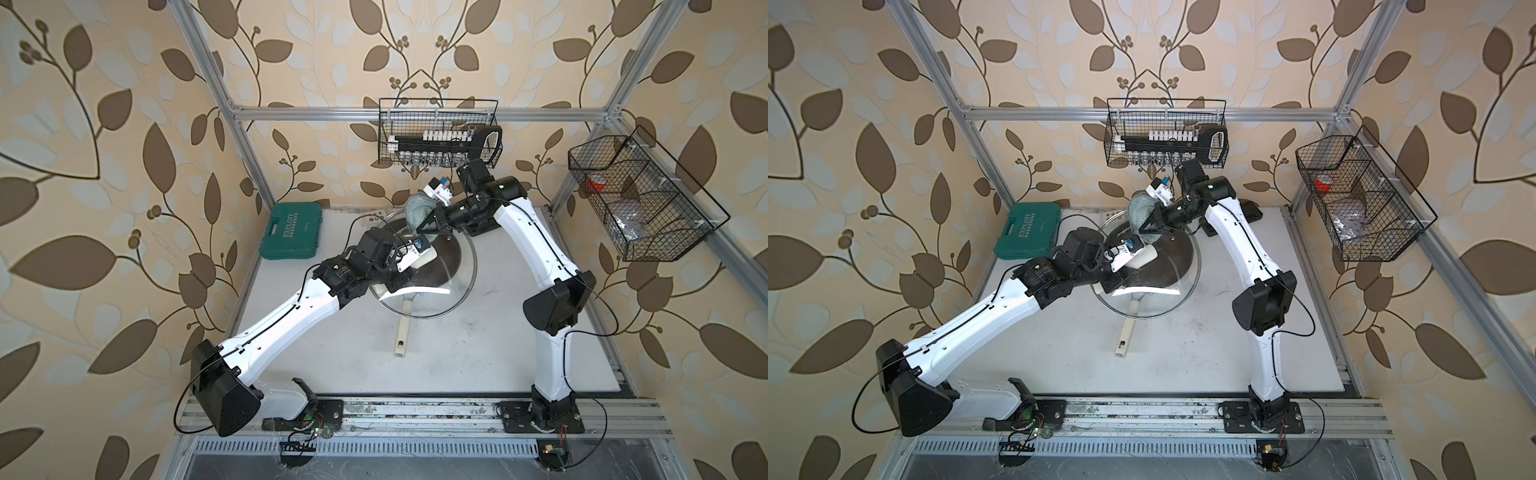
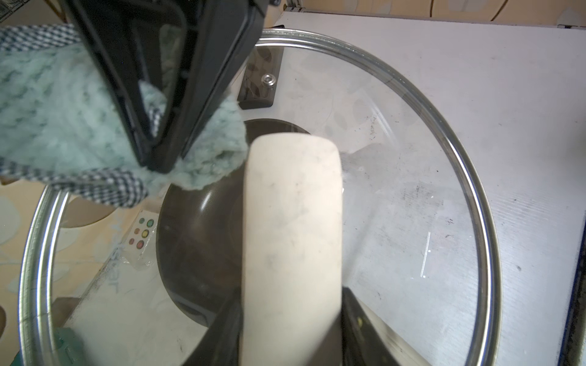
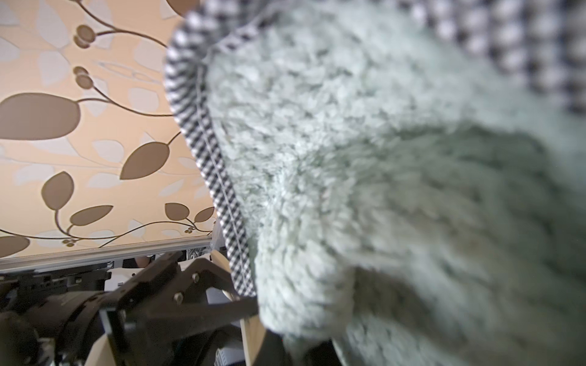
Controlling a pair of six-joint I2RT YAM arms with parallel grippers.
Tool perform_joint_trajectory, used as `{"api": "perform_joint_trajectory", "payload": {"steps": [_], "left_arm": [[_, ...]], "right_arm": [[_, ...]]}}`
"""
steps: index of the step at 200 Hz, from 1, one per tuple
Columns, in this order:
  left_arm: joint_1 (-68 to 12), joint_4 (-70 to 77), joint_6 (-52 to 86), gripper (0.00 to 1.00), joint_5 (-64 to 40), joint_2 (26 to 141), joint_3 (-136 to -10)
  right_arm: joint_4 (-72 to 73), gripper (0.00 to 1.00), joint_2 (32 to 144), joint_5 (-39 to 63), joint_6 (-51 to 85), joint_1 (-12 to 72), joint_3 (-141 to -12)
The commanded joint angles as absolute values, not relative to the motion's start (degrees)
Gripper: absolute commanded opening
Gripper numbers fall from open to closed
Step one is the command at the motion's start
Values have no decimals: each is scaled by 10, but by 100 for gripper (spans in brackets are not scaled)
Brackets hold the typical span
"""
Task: Wipe the pot lid with a cloth
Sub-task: Wipe the pot lid.
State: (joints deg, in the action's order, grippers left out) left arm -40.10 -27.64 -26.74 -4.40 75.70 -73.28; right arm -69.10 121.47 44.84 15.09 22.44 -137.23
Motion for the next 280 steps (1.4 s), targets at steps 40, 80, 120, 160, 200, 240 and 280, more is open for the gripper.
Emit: {"api": "perform_joint_trajectory", "payload": {"steps": [40,80,120,160,200,240,280], "left_arm": [[-407,-106,-236,0,-21,716,-776],[-407,-74,-213,0,22,708,-758],[-407,-47,-181,0,55,709,-744],[-407,-41,-161,0,77,709,-740],[-407,-45,-152,0,74,705,-740],[-408,-52,-140,0,67,697,-738],[-411,-49,-132,0,65,685,-728]], "right_arm": [[-656,0,1235,451,200,234,-1377],[-634,0,1176,447,196,216,-1285],[-632,0,1113,438,183,201,-1206],[-638,0,1058,432,171,196,-1137],[-633,0,1040,430,173,196,-1116],[-624,0,1075,431,184,197,-1167],[-619,0,1141,428,201,210,-1250]]}}
